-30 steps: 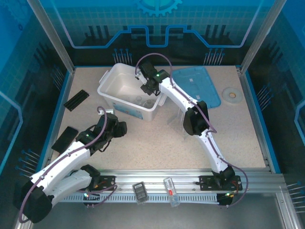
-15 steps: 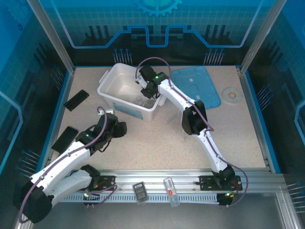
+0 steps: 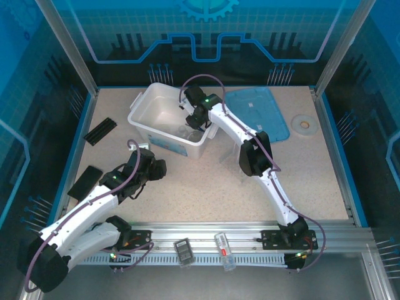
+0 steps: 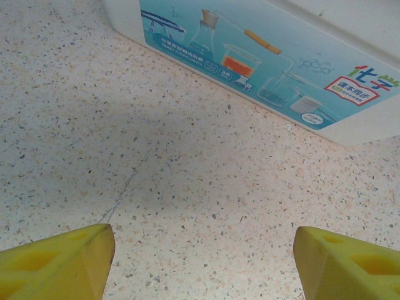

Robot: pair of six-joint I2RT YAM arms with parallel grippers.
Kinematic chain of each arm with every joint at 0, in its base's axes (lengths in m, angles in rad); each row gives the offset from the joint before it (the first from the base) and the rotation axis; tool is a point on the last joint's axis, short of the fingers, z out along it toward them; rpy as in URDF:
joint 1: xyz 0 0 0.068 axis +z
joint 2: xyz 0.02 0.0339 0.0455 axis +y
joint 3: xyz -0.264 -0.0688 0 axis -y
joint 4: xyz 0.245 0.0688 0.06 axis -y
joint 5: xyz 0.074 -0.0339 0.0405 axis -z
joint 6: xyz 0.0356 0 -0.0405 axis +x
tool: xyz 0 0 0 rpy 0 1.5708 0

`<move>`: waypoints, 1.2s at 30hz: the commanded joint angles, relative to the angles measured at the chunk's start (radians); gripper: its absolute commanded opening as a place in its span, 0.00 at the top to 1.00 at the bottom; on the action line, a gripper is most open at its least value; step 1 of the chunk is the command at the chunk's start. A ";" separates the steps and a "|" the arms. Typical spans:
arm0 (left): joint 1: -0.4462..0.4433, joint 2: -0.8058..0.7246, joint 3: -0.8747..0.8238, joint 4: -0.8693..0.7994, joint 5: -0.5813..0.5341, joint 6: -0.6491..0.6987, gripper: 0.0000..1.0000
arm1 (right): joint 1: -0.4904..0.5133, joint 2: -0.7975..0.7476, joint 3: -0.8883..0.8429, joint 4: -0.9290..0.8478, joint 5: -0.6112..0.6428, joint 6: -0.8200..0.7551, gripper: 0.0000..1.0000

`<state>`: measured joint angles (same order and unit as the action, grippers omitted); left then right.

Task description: Organize the chemistry lab equipment

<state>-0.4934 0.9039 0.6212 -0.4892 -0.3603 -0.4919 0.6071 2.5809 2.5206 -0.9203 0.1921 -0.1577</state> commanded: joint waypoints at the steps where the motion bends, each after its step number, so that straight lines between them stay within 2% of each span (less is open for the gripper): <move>1: 0.008 -0.014 0.025 -0.023 0.012 -0.005 0.24 | -0.010 -0.053 0.023 -0.021 -0.029 0.001 0.57; 8: 0.007 -0.019 0.035 -0.029 0.000 -0.004 0.24 | 0.000 -0.129 0.005 -0.021 -0.030 0.017 0.50; 16: 0.008 -0.031 0.061 -0.044 -0.047 0.008 0.24 | 0.071 -0.213 -0.006 -0.006 -0.054 0.042 0.42; 25: 0.007 -0.023 0.050 -0.044 -0.058 -0.007 0.24 | 0.146 -0.146 0.086 0.010 -0.052 0.108 0.41; 36: 0.007 0.033 -0.015 0.098 0.045 -0.028 0.24 | 0.169 -0.063 0.136 0.055 -0.139 0.190 0.41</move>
<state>-0.4934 0.9192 0.6346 -0.4637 -0.3679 -0.4995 0.7650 2.4886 2.6225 -0.8875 0.0986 -0.0044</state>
